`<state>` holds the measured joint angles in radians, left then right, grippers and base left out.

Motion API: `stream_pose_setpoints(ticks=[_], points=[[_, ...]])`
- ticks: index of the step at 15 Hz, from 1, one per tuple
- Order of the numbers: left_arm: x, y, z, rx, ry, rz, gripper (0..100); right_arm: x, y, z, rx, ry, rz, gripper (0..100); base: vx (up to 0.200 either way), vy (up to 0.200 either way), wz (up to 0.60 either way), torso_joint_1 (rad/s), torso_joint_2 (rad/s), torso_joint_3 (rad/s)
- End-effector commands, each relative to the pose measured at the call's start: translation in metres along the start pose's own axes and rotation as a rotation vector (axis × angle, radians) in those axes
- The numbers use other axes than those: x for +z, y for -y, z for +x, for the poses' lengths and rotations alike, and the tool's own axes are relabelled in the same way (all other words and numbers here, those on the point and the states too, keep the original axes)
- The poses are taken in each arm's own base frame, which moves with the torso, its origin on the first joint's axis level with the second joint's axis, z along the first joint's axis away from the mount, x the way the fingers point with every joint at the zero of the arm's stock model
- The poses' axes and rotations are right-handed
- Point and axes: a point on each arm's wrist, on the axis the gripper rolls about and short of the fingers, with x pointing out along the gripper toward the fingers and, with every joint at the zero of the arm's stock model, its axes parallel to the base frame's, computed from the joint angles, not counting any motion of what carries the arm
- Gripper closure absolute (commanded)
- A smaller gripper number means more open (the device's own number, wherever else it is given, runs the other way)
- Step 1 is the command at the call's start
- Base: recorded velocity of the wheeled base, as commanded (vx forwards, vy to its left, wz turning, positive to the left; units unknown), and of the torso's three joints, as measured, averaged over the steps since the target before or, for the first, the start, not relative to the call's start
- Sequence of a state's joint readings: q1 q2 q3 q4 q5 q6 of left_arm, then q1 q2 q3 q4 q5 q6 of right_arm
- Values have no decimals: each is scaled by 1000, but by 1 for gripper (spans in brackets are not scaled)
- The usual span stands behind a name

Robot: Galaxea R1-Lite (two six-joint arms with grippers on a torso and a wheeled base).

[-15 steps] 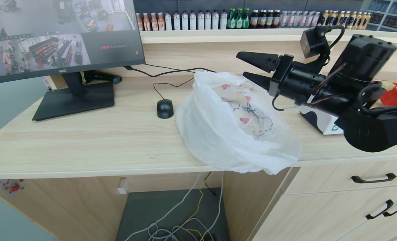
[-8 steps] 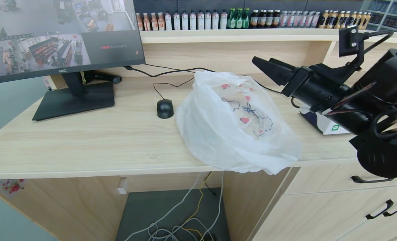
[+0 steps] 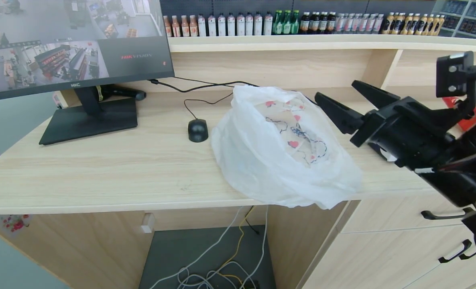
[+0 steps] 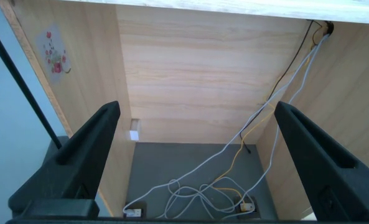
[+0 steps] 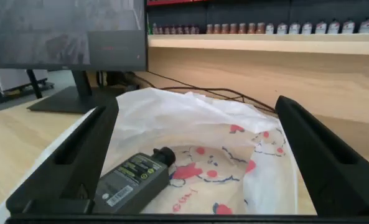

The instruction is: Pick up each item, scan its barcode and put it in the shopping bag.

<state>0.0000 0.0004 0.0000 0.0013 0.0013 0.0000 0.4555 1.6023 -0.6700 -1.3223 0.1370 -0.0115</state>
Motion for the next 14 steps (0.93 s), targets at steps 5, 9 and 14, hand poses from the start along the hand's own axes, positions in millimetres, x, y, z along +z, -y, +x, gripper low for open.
stream_pose_setpoints(ticks=[5, 9, 14], points=[[0, 0, 0, -1, 2, -2, 0, 10, -13, -45, -110, -22, -86, 0, 0, 0, 0, 0, 0, 0], [0, 0, 0, -1, 2, -2, 0, 4, -15, -57, -107, -19, -160, 0, 0, 0, 0, 0, 0, 0], [0, 0, 0, 0, 0, -3, 0, 8, -15, -61, -109, 1, -176, 0, 0, -80, 0, 2, 0, 0]])
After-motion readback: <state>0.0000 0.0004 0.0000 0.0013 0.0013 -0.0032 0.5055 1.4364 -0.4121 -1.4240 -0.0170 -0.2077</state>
